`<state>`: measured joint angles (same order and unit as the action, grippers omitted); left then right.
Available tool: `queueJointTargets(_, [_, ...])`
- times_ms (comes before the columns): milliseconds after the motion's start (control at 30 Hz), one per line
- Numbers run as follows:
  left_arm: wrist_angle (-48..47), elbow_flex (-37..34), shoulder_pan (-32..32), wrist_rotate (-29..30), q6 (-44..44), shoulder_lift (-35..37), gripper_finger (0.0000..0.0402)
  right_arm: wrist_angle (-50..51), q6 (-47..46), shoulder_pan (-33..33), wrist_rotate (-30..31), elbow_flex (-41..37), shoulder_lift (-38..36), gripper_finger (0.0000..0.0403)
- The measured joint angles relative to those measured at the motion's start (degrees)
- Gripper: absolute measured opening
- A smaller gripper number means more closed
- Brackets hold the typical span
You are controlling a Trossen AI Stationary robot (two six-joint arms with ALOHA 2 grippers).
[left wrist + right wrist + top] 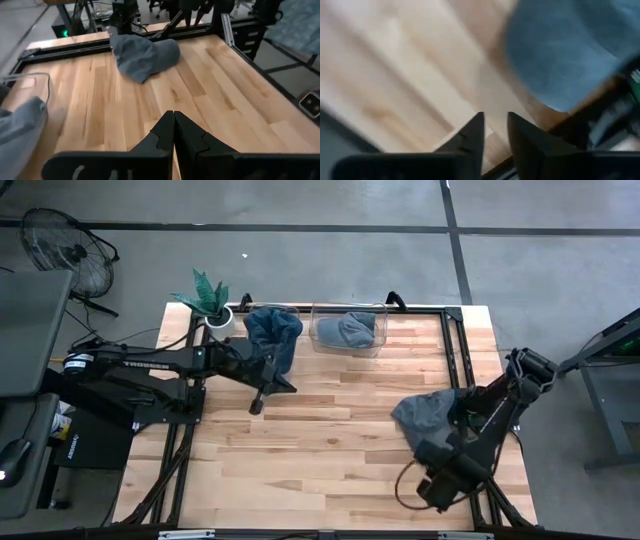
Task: Pick & Place hat
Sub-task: Put the gray cap into the right transparent bin
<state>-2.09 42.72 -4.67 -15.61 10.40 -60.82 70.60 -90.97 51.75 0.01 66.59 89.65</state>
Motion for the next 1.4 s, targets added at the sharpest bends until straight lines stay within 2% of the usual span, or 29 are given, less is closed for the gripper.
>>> queueJointTargets(233, [0.0,0.0,-0.2,-0.3,4.9,-0.1,0.0,-4.2,11.7,3.7,4.1,0.0,0.2,0.0184])
queueJointTargets(400, [-1.3,-0.2,-0.2,-0.3,5.0,-1.3,0.0,-4.2,14.4,5.8,6.7,0.0,3.9,0.0224])
queueJointTargets(600, [-0.1,-3.3,-0.2,-0.3,6.4,-1.3,0.0,-1.4,17.5,7.6,3.3,0.0,11.1,0.0224])
queueJointTargets(767, [3.7,-5.1,-0.2,-0.3,6.4,-1.4,0.0,5.0,12.0,8.8,3.1,0.0,15.2,0.0216])
queueJointTargets(1133, [3.8,-5.1,-0.2,-0.3,6.3,-1.3,0.0,12.0,8.9,10.2,6.3,0.0,17.3,0.0213])
queueJointTargets(1400, [3.5,-5.1,-0.2,-0.3,6.3,-1.3,0.0,5.5,9.9,10.2,6.2,-5.2,17.3,0.0213])
